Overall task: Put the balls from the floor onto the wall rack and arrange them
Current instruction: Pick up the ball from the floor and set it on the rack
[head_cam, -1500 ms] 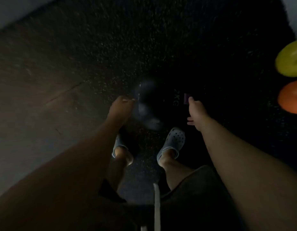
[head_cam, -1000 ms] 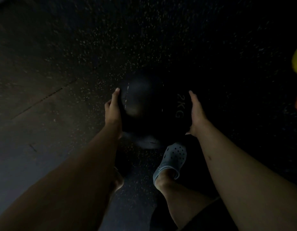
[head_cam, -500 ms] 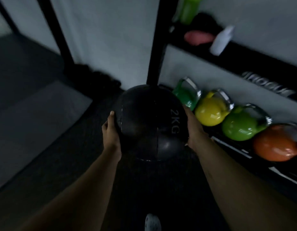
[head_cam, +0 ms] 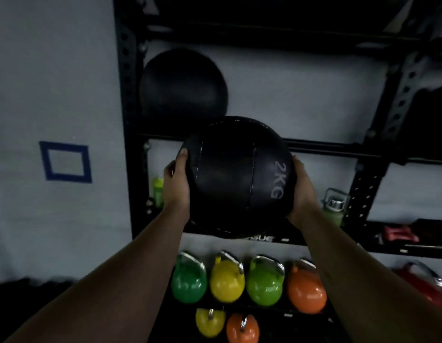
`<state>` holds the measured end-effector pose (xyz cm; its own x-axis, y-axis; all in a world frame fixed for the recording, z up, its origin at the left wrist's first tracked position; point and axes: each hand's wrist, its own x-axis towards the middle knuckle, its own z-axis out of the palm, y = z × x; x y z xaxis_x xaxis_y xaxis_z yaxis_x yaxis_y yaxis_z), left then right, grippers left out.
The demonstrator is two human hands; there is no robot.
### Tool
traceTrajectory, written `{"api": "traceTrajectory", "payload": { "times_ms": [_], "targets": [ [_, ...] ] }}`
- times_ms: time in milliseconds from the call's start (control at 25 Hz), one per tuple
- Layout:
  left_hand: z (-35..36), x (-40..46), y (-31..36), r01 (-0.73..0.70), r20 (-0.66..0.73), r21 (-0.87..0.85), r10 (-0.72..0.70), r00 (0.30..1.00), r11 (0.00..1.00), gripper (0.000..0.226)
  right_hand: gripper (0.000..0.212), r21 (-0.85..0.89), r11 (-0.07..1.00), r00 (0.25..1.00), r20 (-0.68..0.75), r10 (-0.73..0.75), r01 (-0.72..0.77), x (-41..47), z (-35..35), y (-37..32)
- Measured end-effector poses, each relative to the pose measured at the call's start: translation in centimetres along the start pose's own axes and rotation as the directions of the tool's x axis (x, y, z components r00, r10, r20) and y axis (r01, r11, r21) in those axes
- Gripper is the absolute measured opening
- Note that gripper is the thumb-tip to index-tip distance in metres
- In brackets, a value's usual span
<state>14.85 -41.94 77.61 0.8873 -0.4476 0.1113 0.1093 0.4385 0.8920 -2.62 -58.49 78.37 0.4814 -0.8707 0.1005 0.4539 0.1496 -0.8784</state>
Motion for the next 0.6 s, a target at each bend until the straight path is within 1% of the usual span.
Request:
{"api": "traceTrajectory", "payload": {
  "times_ms": [160,240,320,440,600],
  "targets": [
    [8.3,0.4,2.4,-0.081,0.125,-0.004,0.08,0.989,0.997,0.088,0.062,0.008,0.99,0.99,-0.006,-0.142,0.142,2.3,-3.4,-6.5],
    [11.1,1.3,2.3,-0.109,0.168,0.005,0.107,0.98,0.994,0.088,0.063,0.014,0.987,0.987,0.027,-0.159,0.158,4.1,-4.6,-8.2],
    [14.1,2.8,2.2,-0.14,0.21,-0.01,0.139,0.968,0.99,0.083,0.065,0.013,0.987,0.985,0.059,-0.159,0.159,6.8,-5.4,-9.9],
    [17.9,5.7,2.7,-0.175,0.195,-0.022,0.176,0.965,0.984,0.079,0.07,0.013,0.988,0.986,0.069,-0.154,0.154,11.6,-5.3,-12.6],
    [21.5,11.0,4.7,-0.233,0.166,-0.009,0.231,0.959,0.973,0.088,0.067,-0.023,0.983,0.973,0.149,-0.177,0.182,18.3,-2.9,-15.2]
  ]
}}
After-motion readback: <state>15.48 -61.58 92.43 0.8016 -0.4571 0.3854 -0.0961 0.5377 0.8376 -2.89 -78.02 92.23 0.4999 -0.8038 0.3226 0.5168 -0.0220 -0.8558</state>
